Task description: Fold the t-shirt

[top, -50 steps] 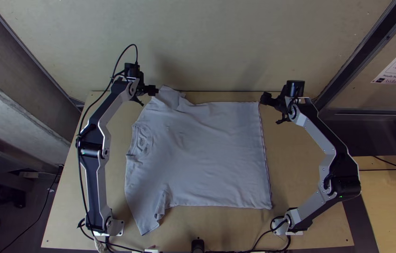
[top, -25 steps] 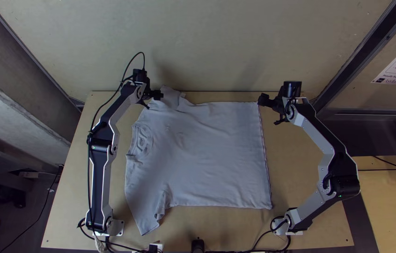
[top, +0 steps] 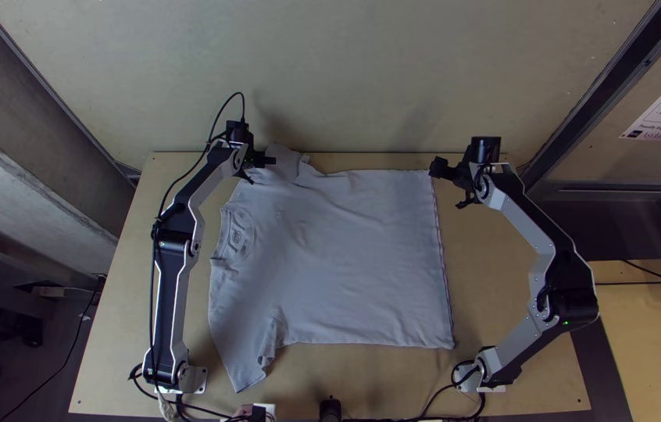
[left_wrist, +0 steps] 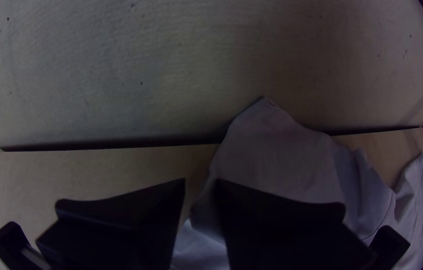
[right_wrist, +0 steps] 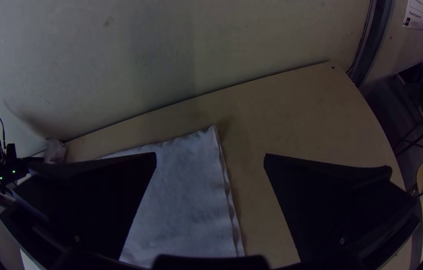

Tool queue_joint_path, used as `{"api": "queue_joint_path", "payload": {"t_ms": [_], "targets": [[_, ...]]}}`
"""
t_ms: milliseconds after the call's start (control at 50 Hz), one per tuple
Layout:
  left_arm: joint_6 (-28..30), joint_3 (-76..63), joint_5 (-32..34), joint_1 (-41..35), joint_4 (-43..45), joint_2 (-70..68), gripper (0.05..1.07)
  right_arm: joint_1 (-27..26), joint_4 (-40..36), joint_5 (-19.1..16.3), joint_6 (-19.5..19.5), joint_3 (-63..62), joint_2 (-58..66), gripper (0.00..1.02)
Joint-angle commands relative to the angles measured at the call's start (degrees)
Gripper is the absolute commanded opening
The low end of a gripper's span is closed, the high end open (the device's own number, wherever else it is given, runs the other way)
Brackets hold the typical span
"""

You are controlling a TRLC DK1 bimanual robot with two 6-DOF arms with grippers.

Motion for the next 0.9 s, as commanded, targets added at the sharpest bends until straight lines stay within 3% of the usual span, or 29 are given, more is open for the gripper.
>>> {"api": "queue_joint_path", "payload": {"t_ms": [0, 360, 540, 880], "targets": [[-0.98, 1.71, 0.65, -0.45, -0.33, 1.16, 0.08, 0.5, -1.03, -0.49, 1.22, 3.01, 3.08, 0.98], [-1.86, 1.44, 2.58, -0.63, -4.64, -2.27, 0.08, 1.12, -7.71, -0.57, 1.39, 16.1, 16.09, 0.95], [-3.17, 1.18, 2.58, -0.28, -5.69, -2.36, 0.08, 1.38, -10.96, -0.4, 5.0, 25.16, 23.73, 0.9], [-3.44, 1.09, 2.58, -0.19, -6.57, -3.41, 0.08, 2.26, -22.04, 0.39, 6.23, 44.05, 37.53, 0.86]]}}
